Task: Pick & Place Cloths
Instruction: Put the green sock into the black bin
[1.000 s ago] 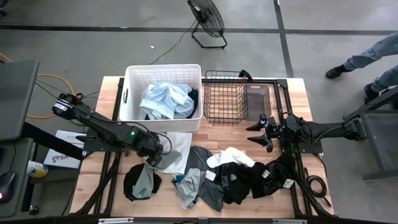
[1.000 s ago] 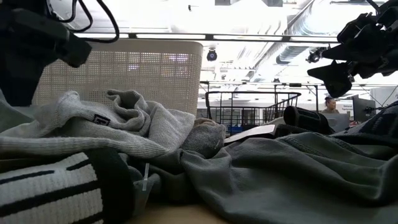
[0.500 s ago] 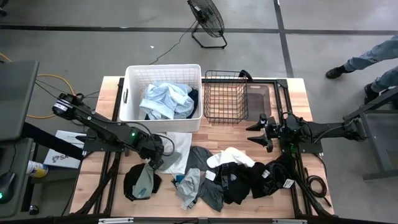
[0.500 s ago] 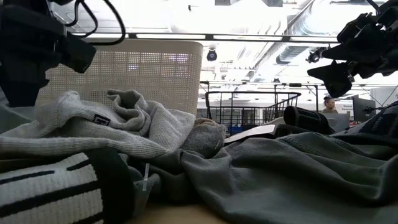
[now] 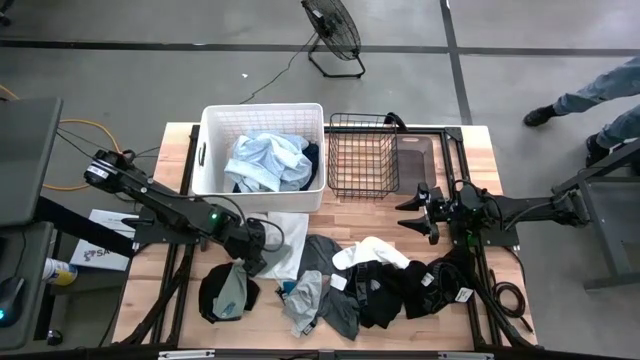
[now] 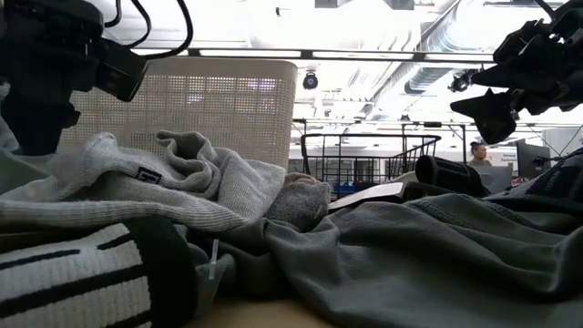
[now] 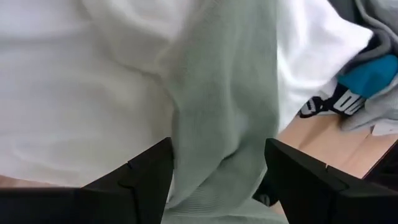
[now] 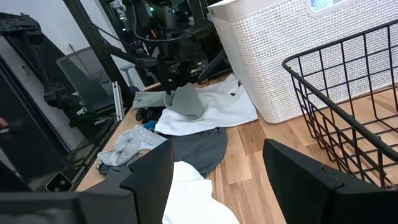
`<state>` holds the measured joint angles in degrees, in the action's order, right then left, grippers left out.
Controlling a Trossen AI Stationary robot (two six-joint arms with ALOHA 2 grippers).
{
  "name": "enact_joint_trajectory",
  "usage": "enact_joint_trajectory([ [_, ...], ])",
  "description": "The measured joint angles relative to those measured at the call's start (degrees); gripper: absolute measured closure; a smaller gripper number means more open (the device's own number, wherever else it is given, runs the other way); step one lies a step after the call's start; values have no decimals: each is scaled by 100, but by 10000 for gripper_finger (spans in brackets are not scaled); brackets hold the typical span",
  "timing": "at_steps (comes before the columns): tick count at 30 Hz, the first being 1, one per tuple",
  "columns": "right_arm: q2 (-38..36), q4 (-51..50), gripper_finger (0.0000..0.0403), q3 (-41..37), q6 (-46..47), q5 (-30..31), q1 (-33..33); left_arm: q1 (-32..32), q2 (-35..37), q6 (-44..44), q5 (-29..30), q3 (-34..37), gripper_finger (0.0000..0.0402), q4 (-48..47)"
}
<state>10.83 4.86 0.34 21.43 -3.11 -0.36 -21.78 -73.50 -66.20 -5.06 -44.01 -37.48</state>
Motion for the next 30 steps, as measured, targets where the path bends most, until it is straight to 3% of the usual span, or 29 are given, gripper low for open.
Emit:
enact_joint_trajectory([
  [9, 0, 11, 165, 2, -4, 0, -2, 2, -267, -5, -209, -2, 174, 83],
  [13, 0, 12, 165, 2, -4, 0, -1, 0, -273, -52, -346, -2, 235, 135],
  [20, 0, 38, 165, 2, -2, -2, -2, 2, -199, 25, -354, -159, 387, 51],
  [30, -2, 557, 165, 1, 920, -4, -2, 4, -199, 615, -268, -1161, 397, -231],
])
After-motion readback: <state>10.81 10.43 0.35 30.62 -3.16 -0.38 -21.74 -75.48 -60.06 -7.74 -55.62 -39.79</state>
